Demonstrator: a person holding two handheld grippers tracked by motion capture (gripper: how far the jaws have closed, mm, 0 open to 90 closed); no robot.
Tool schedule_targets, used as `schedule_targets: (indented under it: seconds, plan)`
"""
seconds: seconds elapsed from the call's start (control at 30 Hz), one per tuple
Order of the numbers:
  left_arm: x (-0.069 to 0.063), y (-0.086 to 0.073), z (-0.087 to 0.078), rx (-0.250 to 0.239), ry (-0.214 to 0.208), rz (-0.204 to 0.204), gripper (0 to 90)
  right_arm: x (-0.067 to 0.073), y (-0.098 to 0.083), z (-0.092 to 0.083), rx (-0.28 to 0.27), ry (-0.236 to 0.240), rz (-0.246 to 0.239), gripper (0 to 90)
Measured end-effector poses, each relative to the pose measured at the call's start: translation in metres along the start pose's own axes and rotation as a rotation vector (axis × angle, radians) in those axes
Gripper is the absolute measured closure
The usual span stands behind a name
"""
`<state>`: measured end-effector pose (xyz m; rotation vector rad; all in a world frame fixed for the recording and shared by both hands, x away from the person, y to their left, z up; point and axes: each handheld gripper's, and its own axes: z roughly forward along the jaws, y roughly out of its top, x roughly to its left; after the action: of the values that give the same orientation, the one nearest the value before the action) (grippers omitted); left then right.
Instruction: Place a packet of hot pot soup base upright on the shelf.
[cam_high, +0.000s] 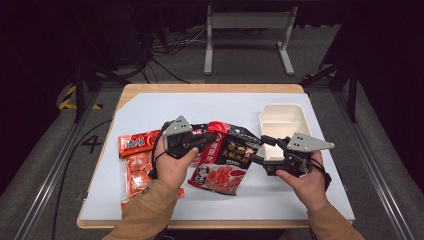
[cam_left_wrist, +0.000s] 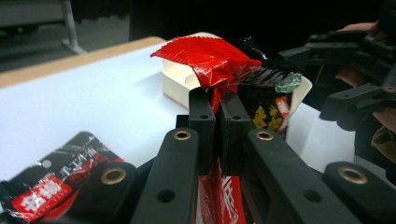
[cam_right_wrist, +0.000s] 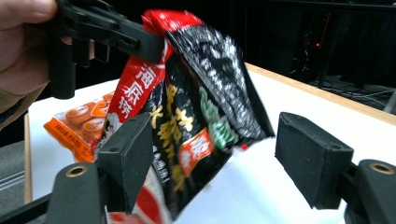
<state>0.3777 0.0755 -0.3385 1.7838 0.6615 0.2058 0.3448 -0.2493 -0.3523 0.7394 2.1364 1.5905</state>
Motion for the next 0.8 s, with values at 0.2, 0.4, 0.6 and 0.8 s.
schedule_targets:
  seconds: [0.2,0.4,0.6,0.8]
  plan:
    - [-0.01,0.007,-0.008,-0.027,0.004,0.067,86.8,0.002,0.002,0.003,0.015,0.012,0.006,27.7]
    - [-0.016,0.01,-0.011,-0.055,-0.012,0.09,87.0,0.003,0.006,0.006,0.031,0.033,0.02,27.7]
    - [-0.02,0.009,-0.011,-0.057,-0.007,0.103,86.9,0.004,0.009,0.011,0.057,0.047,0.04,31.9]
    - [-0.02,0.007,-0.009,-0.056,-0.017,0.09,86.8,0.002,0.017,0.018,0.113,0.068,0.074,38.0]
